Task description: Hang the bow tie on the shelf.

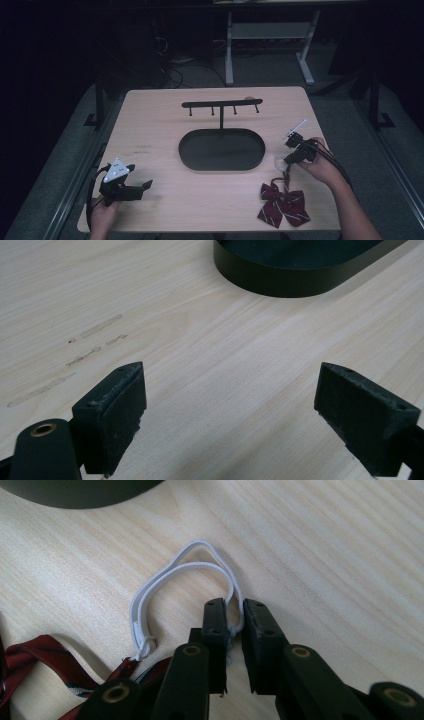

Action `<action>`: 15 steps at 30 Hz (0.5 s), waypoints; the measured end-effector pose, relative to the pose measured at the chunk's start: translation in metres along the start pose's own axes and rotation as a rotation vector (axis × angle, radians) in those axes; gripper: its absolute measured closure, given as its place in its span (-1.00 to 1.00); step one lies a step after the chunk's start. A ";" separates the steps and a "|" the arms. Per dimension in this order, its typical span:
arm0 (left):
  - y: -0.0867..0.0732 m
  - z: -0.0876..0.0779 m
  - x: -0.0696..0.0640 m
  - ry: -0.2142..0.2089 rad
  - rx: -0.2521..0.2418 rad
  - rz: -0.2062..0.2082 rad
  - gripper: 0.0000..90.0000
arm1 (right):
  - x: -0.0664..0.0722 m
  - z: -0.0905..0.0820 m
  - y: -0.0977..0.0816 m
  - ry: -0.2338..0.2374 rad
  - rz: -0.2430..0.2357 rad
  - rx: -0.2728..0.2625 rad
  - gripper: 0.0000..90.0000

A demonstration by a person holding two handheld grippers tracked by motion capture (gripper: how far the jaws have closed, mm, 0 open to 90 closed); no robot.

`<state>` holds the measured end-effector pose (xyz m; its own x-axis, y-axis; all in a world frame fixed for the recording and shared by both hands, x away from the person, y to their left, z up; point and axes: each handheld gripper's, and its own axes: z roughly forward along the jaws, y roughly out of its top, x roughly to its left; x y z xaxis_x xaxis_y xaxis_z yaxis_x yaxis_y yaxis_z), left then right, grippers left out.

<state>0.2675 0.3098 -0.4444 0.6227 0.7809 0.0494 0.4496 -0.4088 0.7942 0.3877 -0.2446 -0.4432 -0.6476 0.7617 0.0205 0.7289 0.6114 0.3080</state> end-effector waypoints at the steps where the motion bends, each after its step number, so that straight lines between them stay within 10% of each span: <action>1: 0.000 0.000 0.000 0.000 -0.001 0.000 -0.71 | 0.000 0.000 0.000 -0.004 -0.005 0.003 0.84; 15: 0.000 0.001 -0.001 -0.001 -0.011 -0.010 -0.71 | 0.007 -0.012 0.002 0.028 -0.034 0.010 0.92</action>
<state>0.2675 0.3083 -0.4453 0.6186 0.7846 0.0411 0.4488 -0.3959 0.8012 0.3824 -0.2409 -0.4309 -0.6778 0.7343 0.0367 0.7085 0.6390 0.2995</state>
